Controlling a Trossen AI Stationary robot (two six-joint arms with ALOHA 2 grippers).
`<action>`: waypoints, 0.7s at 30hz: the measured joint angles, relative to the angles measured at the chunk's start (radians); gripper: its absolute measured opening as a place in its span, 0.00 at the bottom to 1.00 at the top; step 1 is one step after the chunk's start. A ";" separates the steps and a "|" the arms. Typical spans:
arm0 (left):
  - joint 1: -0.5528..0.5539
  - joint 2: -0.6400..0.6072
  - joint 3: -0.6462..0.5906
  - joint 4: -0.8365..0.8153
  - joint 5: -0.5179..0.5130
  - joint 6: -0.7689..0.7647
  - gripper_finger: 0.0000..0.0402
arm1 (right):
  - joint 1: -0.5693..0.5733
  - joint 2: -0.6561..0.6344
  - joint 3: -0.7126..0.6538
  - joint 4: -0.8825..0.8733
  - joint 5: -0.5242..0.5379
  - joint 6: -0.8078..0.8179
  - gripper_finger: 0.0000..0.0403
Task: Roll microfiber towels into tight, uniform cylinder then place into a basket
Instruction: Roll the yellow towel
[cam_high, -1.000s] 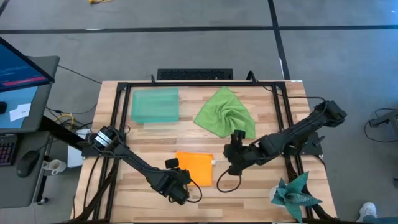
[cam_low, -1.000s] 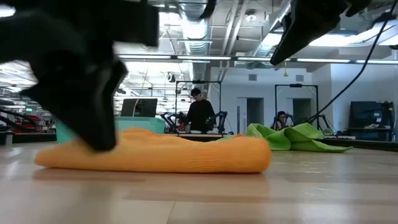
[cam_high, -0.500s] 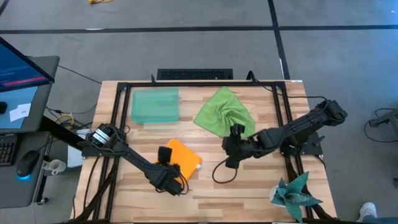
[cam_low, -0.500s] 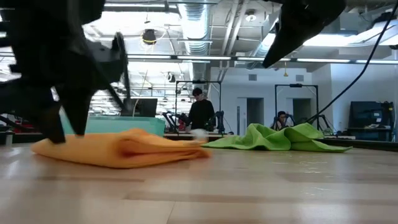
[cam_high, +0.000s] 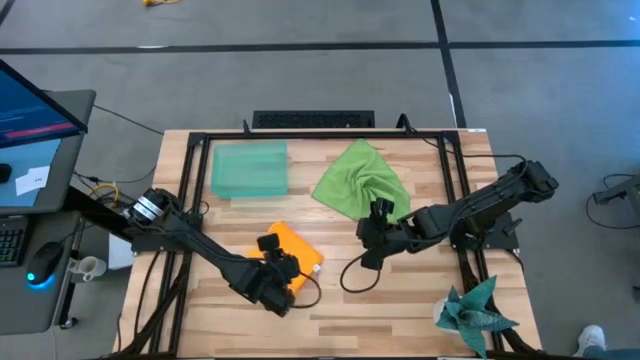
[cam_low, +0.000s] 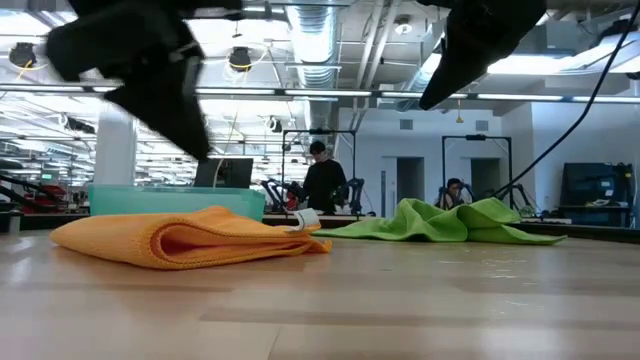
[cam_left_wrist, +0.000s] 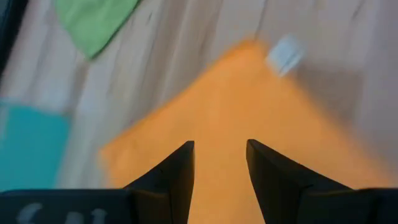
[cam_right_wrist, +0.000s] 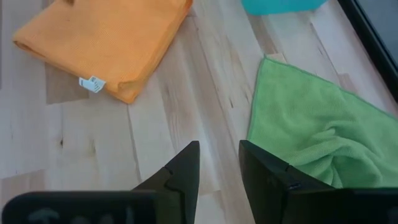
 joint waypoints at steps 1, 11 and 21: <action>0.000 0.012 0.000 0.040 -0.005 0.001 0.35 | 0.000 0.000 0.000 0.000 0.000 0.000 0.33; -0.005 0.151 0.000 0.144 0.071 0.052 0.35 | 0.000 0.001 0.000 0.001 0.000 0.000 0.33; -0.042 0.181 0.004 0.171 0.135 0.372 0.35 | 0.000 0.001 0.000 0.006 0.000 0.000 0.34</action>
